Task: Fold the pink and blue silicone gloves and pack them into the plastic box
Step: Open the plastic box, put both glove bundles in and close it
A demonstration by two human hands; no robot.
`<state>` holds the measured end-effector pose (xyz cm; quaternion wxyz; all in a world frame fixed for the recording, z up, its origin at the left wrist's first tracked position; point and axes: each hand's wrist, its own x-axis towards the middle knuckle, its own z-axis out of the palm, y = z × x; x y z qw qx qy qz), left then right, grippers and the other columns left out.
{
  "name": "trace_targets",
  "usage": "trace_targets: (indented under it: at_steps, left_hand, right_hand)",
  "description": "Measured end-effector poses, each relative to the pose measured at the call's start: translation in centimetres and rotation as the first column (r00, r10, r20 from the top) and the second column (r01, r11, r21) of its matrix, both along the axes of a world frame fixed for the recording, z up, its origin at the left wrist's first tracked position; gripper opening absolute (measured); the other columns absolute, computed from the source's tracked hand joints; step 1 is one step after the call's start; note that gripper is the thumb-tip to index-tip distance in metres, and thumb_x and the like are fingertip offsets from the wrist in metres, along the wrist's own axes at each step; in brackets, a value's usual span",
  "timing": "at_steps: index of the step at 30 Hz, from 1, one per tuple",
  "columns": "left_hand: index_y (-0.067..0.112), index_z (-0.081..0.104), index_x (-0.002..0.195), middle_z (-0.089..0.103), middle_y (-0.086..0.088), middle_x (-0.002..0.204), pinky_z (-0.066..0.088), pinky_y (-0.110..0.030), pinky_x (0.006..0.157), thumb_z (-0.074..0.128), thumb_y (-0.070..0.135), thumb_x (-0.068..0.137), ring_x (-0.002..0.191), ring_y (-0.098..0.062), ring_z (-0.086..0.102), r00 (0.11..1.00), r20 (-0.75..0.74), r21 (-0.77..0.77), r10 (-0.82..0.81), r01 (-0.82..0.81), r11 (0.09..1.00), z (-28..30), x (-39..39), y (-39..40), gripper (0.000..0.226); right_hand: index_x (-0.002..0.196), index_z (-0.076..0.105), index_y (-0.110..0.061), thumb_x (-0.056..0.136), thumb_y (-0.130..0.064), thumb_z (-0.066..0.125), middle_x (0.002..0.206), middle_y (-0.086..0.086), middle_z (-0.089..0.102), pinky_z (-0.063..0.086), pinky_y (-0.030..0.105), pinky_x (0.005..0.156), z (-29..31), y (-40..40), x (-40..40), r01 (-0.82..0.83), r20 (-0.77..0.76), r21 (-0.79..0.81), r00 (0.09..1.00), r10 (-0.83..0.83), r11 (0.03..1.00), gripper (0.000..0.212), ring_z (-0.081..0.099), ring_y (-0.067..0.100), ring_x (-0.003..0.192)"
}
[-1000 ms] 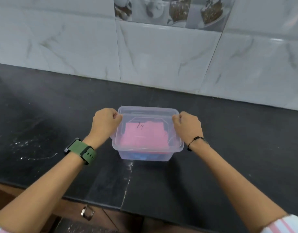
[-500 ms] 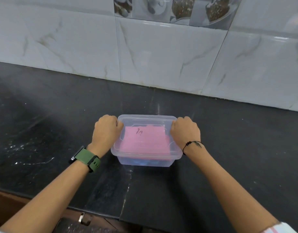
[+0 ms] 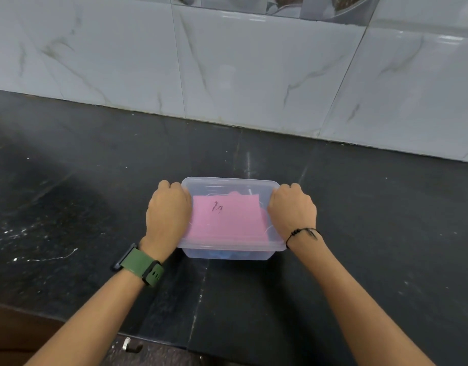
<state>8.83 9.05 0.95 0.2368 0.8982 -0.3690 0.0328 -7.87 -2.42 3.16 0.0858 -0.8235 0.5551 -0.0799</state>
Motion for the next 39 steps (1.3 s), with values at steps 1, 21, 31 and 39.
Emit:
trace_targets:
  at_steps: [1,21,31,39]
  left_hand:
    - [0.003,0.048,0.073,0.04,-0.009,0.077,0.03,-0.031,0.056,0.037,0.01,0.096,0.058,-0.019,0.037,1.0,0.007,-0.001,0.009,-0.009,1.0,0.0,-0.2,0.0,0.027]
    - [0.003,0.046,0.086,0.051,-0.01,0.077,0.041,-0.035,0.06,0.025,0.021,0.1,0.069,-0.027,0.051,0.964,-0.265,-0.019,-0.028,0.024,1.0,-0.2,-0.6,-0.4,0.03]
    - [0.006,0.043,0.082,0.046,-0.006,0.071,0.037,-0.035,0.06,0.026,0.021,0.1,0.067,-0.025,0.048,0.946,-0.249,-0.051,-0.207,0.201,0.978,-0.2,-6.9,-2.4,0.029]
    - [0.006,0.044,0.085,0.049,-0.01,0.078,0.039,-0.036,0.062,0.026,0.022,0.1,0.07,-0.026,0.049,0.945,-0.239,-0.043,-0.225,0.221,0.974,0.0,-7.6,-2.4,0.029]
  right_hand:
    - [0.094,0.056,0.0,0.093,-0.007,0.034,0.101,0.016,0.056,0.037,0.031,0.057,-0.1,0.0,0.0,0.003,-0.001,-0.003,1.0,-0.003,1.0,0.023,0.043,0.025,0.066]
    - [0.083,0.038,-0.008,0.099,-0.022,0.025,0.062,0.0,0.038,0.025,0.025,0.045,-1.1,-0.3,-1.0,0.087,0.164,0.184,0.979,-0.117,0.979,0.026,0.035,0.014,0.053]
    - [0.074,0.037,-0.009,0.098,-0.021,0.025,0.061,0.002,0.039,0.031,0.027,0.051,-1.0,0.2,-8.5,0.278,0.156,0.17,0.94,-0.305,0.945,0.03,0.036,0.016,0.051]
    - [0.078,0.039,-0.007,0.099,-0.02,0.026,0.062,0.001,0.038,0.023,0.024,0.045,-0.6,0.7,-9.4,0.279,0.163,0.178,0.938,-0.307,0.944,0.027,0.035,0.015,0.051]
